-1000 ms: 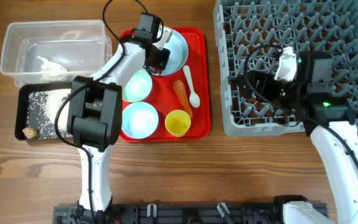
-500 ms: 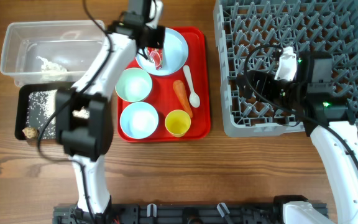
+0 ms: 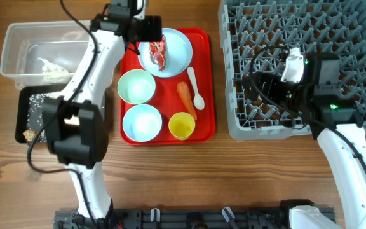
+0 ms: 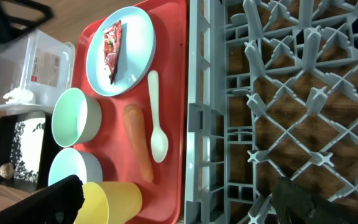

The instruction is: Sort waste into correct bins and load items into the dishwasher rack

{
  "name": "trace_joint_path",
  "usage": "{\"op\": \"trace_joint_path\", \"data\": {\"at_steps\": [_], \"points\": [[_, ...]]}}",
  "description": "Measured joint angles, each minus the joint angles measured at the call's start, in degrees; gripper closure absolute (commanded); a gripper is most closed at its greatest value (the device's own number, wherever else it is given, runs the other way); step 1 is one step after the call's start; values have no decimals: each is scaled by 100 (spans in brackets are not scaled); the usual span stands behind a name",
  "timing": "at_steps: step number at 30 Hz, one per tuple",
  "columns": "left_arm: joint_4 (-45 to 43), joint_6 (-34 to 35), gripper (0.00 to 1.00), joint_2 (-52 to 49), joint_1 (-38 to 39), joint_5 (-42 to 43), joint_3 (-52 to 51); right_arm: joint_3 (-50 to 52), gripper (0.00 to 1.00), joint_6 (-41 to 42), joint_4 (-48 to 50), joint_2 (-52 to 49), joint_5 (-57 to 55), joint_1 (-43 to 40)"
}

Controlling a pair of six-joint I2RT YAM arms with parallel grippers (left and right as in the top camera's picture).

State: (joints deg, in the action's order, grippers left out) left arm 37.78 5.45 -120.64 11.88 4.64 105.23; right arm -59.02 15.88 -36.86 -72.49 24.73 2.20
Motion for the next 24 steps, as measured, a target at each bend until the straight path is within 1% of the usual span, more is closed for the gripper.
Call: {"op": "trace_joint_path", "data": {"at_steps": [7, 10, 18, 24], "points": [[-61, 149, 9, -776, 118, 26, 0, 0, 1, -2, -2, 0, -37, 0], [-120, 179, 9, -938, 155, 44, 0, 0, 1, 0, -2, 0, -39, 0], [-352, 221, 9, -994, 168, 39, 0, 0, 0, 0, -83, 0, -39, 0], [-439, 195, 8, -1377, 168, -24, 0, 0, 1, 4, -87, 0, -39, 0]]}}
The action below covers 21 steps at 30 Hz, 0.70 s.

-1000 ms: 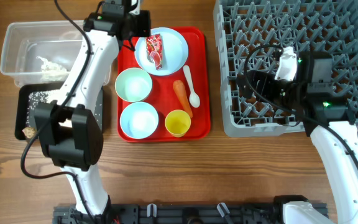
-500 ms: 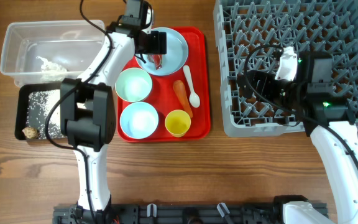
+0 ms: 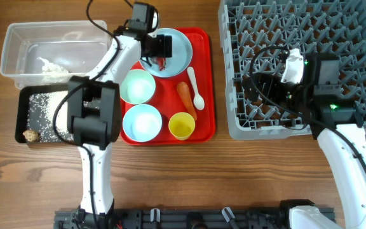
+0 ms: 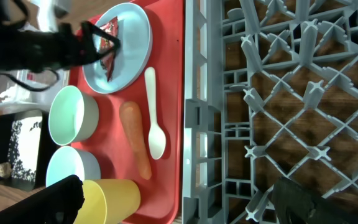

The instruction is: Sort waste into correct bins and load items into the dishwasher rack

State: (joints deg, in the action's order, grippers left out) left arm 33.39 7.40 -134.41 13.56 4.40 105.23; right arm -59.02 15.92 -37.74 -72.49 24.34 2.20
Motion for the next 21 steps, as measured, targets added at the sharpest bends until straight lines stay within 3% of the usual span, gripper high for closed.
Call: {"op": "trace_joint_path", "data": {"at_steps": [2, 3, 8, 10, 11, 21], "points": [[-57, 26, 12, -17, 0, -2, 15, 0, 1, 17, 0, 0, 0, 0], [-59, 28, 18, -20, 0, -7, 15, 0, 0, 28, 0, -2, 0, 0], [-87, 35, 65, -44, 0, -17, 15, 0, 1, 35, 0, -2, 0, 0], [-111, 79, 90, -61, 0, -22, 15, 0, 0, 37, 0, -2, 0, 0], [-111, 68, 95, -74, 0, -22, 15, 0, 0, 37, 0, -2, 0, 0], [-140, 66, 96, -105, 59, 4, 28, 0, 1, 37, 0, -2, 0, 0]]}}
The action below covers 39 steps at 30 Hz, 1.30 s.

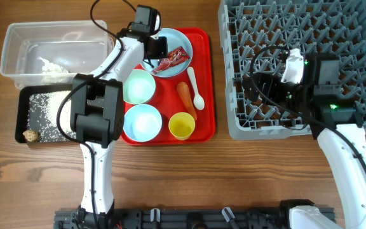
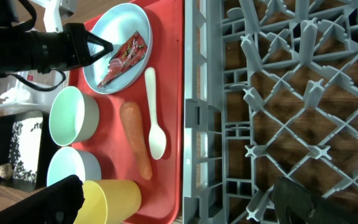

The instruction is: Sort waste into correct bins and load items into the dishwasher rack

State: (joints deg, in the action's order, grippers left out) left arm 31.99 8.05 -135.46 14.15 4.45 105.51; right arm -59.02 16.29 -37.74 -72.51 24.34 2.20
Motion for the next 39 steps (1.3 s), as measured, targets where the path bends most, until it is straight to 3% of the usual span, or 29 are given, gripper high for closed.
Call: {"op": "trace_joint_path", "data": {"at_steps": [1, 3, 7, 9, 17, 30, 35, 36, 39], "points": [[13, 0, 96, 0, 0, 0, 9, 0, 1, 0, 0, 0, 0, 0], [35, -2, 85, 2, 0, 4, 26, 0, 1, 0, 0, 0, 0, 0], [103, -321, 29, 59, 7, 190, 42, 0, 1, 0, 0, 0, 0, 0], [181, -595, 20, 138, 20, 317, 42, 0, 1, 0, 0, 0, 0, 0], [831, -2315, 23, 422, 286, 442, 83, 0, 1, 0, 0, 0, 0, 0], [568, -2881, 27, 68, 345, 85, 83, 0, 1, 0, -24, -4, 0, 0], [494, -2900, 40, 55, 348, 55, 83, 0, 1, 0, -42, -4, 0, 0], [483, -2924, 47, 42, 348, 59, 85, 0, 1, 0, -42, -4, 0, 0], [487, -2909, 85, -9, 348, 85, 131, 0, 1, 0, -42, -4, 0, 0]]}}
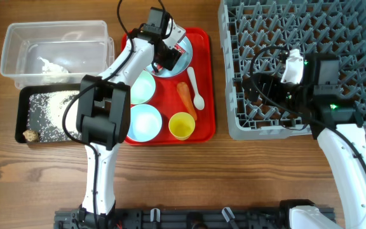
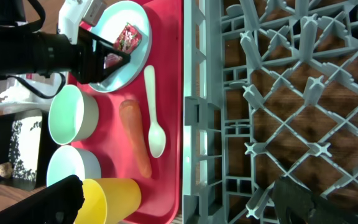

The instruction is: Sort waste into correct bins and load items into the dishwasher rack

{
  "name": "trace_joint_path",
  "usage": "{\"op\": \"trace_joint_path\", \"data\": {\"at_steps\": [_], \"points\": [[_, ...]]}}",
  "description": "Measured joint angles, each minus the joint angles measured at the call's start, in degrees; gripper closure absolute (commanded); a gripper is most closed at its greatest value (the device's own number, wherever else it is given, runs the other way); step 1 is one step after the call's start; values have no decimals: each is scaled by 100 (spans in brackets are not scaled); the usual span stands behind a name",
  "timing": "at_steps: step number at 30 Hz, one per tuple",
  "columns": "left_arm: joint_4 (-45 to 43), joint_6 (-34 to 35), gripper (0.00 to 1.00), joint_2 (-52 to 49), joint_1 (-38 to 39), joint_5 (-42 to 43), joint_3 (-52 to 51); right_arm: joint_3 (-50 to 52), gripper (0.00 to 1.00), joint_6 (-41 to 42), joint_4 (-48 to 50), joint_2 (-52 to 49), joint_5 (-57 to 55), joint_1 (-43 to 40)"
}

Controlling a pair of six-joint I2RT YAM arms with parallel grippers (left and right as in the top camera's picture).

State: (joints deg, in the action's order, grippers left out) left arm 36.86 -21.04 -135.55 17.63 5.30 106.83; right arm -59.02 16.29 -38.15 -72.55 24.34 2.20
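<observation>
On the red tray [image 1: 207,63] stands a light blue plate [image 2: 137,70] bearing a red snack wrapper [image 2: 128,37], now bunched up. My left gripper [image 1: 165,58] is low over that plate, its fingertips right at the wrapper; the overhead and right wrist views do not show whether it grips. An orange carrot [image 1: 186,98], a white spoon [image 1: 195,89], a green bowl [image 1: 138,89], a blue bowl [image 1: 142,122] and a yellow cup [image 1: 182,125] share the tray. My right gripper [image 2: 182,202] is open over the left edge of the grey dishwasher rack [image 1: 297,25], holding nothing.
A clear plastic bin [image 1: 53,44] with white tissue in it stands at the far left. In front of it lies a black tray [image 1: 43,114] with crumbs and a small brown scrap. The rack's rows of prongs fill the right side.
My left gripper has gone from the plate's left rim to over the plate's middle. The wrapper, then lying slanted and flat, is now bunched small. The right arm has not moved.
At first the wrapper lay lengthwise on the plate with my left gripper at the plate's upper left. Then the gripper was on the wrapper. Then the wrapper lay slanted, gripper at the rim. Now it is bunched under the gripper. The right gripper stayed open over the rack.
</observation>
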Motion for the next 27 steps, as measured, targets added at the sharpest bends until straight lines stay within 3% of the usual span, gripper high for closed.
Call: {"op": "trace_joint_path", "data": {"at_steps": [2, 10, 21, 27], "points": [[-35, 42, 96, -68, 0, 17, 61, 0, 1, 0, -2, 0, 0, 0], [-92, 369, 96, -166, -4, 15, 181, 0, 1, 0, -4, 0, 0, 0], [520, 2055, 96, 94, -350, -52, 527, 0, 1, 0, -2, 0, 0, 0], [859, 2907, 96, 1285, -1062, -210, 765, 0, 0, 0, -2, 0, 0, 0]]}}
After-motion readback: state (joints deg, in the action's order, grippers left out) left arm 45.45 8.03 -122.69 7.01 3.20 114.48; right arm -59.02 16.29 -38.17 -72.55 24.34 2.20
